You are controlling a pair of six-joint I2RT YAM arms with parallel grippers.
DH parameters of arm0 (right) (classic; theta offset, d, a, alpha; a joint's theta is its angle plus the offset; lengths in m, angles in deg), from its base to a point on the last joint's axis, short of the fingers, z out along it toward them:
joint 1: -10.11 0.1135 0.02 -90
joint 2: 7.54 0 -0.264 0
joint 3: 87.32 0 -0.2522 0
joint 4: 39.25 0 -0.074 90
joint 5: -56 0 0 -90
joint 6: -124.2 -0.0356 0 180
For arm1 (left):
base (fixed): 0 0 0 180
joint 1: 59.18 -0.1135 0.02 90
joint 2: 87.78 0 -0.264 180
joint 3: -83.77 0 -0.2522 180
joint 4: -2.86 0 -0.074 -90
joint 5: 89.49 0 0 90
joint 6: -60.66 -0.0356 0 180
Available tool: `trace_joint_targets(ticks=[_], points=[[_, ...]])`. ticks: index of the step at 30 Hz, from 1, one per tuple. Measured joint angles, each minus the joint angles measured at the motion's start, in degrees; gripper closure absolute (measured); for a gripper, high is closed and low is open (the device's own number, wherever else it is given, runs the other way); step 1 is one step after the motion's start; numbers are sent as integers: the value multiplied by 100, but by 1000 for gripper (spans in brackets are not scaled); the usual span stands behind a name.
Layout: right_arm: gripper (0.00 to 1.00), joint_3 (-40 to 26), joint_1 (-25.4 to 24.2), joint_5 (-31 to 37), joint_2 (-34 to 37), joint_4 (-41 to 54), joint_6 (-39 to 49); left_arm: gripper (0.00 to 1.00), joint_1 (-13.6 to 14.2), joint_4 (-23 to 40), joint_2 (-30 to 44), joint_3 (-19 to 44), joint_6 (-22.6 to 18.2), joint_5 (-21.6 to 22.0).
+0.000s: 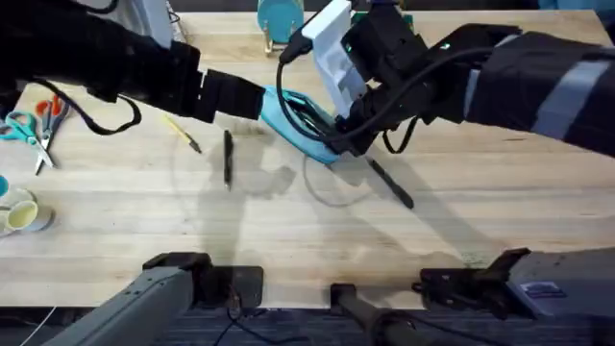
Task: Unzip the bag, pick up the pens from the table one at a time and place them inside, then zip the bag closed.
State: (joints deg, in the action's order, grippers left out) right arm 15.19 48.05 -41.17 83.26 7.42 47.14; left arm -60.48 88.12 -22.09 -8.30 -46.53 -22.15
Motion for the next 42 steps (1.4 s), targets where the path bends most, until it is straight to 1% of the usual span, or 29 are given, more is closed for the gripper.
trace_joint_targets(ticks=[7,12,13,14,16,20,21,23,38,42], points=[[971,-13,0,-83,208,-74,0,5,0,-2,0,0,0,0],[971,-13,0,-123,223,-119,1,5,0,0,-1,0,0,0],[964,-13,0,-123,223,-119,-2,6,0,-2,-2,0,0,0],[921,-13,0,-125,223,-119,-3,5,0,0,-2,0,0,0],[651,-13,0,-125,222,-119,-2,6,0,-1,-2,0,0,0],[81,-13,0,-123,223,-142,1,6,0,-10,0,0,0,0],[23,-13,0,-128,223,-141,14,6,0,-22,0,0,0,0],[7,-13,0,-128,223,-141,19,6,0,-36,-2,0,0,0],[5,-20,0,-148,216,-178,19,6,0,-61,0,0,0,0],[5,-65,4,-147,88,-176,19,6,0,-61,-1,0,0,0]])
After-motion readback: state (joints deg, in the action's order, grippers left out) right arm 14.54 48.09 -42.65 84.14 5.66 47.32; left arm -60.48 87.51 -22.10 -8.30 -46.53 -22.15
